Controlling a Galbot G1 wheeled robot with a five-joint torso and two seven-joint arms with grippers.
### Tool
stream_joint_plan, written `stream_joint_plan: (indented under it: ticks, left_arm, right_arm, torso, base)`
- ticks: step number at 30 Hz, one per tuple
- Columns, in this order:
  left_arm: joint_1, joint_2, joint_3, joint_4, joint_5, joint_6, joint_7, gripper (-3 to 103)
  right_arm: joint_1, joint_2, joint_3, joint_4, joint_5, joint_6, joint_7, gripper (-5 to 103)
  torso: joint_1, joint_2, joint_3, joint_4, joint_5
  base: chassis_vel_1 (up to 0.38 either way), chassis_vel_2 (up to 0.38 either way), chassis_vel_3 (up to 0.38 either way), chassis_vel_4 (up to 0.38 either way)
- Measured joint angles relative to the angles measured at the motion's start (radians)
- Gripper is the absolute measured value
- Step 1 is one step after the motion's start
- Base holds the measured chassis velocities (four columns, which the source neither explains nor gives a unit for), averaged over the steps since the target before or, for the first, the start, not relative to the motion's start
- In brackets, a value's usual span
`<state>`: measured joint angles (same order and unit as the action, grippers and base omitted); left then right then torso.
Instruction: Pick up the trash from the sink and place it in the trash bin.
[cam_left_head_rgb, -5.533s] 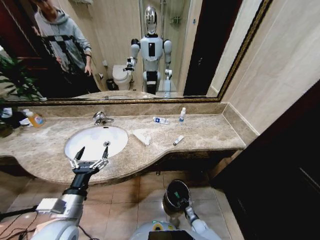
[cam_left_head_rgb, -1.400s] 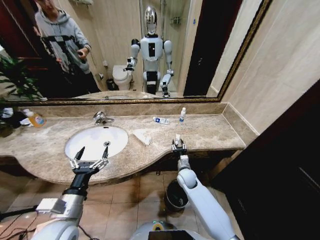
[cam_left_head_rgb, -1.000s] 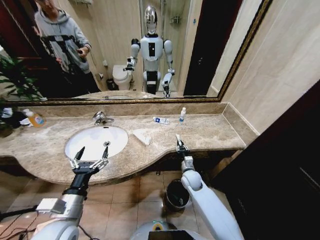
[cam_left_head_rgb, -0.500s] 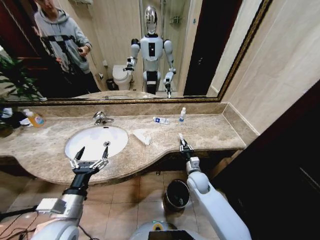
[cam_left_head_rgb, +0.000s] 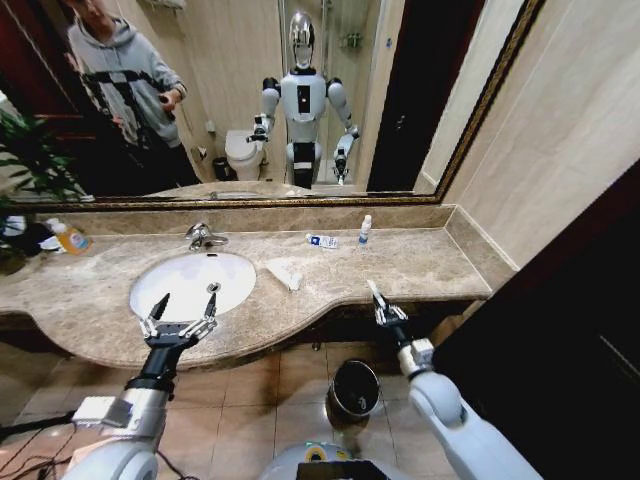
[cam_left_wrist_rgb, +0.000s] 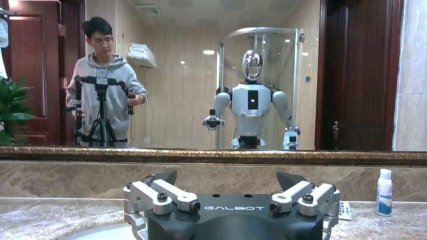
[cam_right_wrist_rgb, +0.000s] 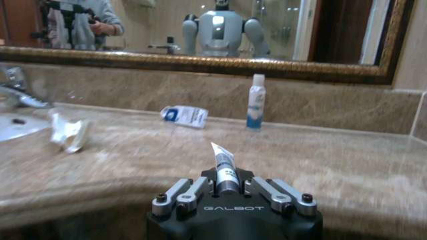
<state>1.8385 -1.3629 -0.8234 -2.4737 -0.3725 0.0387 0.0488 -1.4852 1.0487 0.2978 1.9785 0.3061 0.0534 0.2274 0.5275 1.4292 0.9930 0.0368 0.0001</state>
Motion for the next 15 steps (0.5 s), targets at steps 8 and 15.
stream_joint_plan:
  ticks: [8, 15]
  left_arm:
    - [0.0, 0.0, 0.0, 0.0, 0.0, 0.0, 0.0, 100]
    - [0.0, 0.0, 0.0, 0.0, 0.0, 0.0, 0.0, 100]
  right_arm:
    - [-0.121, 0.023, -0.032, -0.074, -0.102, 0.093, -0.023, 19]
    - [-0.162, 0.033, -0.05, -0.17, -0.166, 0.143, -0.033, 19]
  torso:
    - [0.0, 0.0, 0.0, 0.0, -0.0001]
    - [0.0, 0.0, 0.0, 0.0, -0.0002]
  base:
    - [0.0, 0.0, 0.0, 0.0]
    - [0.0, 0.0, 0.0, 0.0]
